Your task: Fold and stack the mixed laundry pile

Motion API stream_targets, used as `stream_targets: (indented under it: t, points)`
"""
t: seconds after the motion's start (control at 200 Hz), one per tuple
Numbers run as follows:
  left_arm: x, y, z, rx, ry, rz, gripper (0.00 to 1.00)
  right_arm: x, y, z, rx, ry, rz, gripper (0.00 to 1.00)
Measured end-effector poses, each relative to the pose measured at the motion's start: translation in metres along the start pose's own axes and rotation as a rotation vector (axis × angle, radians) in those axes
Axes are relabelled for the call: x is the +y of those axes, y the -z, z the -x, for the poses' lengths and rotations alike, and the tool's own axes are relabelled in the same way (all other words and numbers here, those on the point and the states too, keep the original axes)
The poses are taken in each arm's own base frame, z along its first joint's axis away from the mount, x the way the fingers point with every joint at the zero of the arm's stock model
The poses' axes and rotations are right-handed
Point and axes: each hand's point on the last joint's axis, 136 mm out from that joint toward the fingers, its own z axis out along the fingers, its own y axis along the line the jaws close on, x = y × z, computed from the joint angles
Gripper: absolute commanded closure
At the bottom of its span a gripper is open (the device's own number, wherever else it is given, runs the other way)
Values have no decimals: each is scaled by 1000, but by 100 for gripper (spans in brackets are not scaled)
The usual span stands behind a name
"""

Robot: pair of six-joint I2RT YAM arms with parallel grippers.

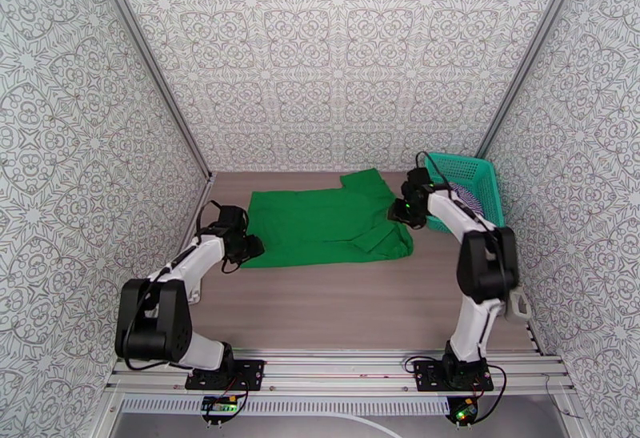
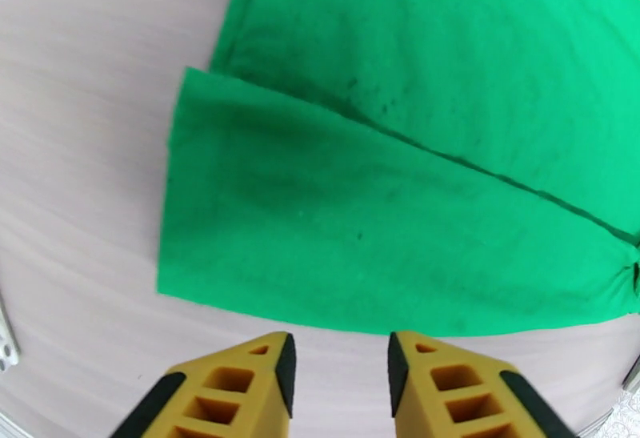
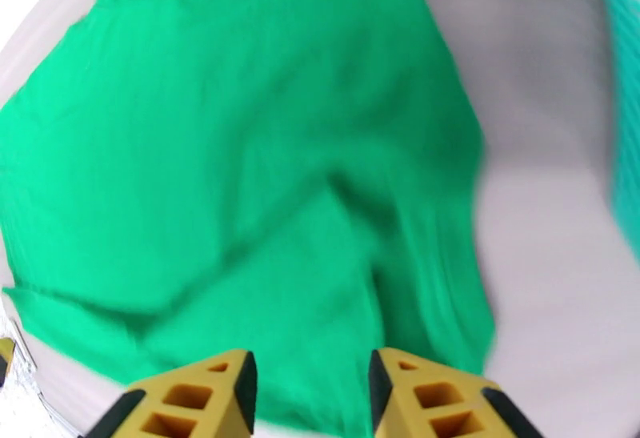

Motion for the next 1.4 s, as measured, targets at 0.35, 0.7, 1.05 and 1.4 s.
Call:
stream_targets:
  t: [0.35,0.7,1.05,1.4]
  points:
    - [13,-40,-3,65,34,26,64,-61,-6,-91,103,-89,-58,58]
    - [21,-42,11,51,97,-16,64,-54,-49,-78,66,-112,43,71]
    - [31,-42,23,54,144,-50,64,-60,-37,-68,68,-88,-32,94]
    - [33,-41,30,51,140,-57,60,-75,8,-91,87,-64,-144,57]
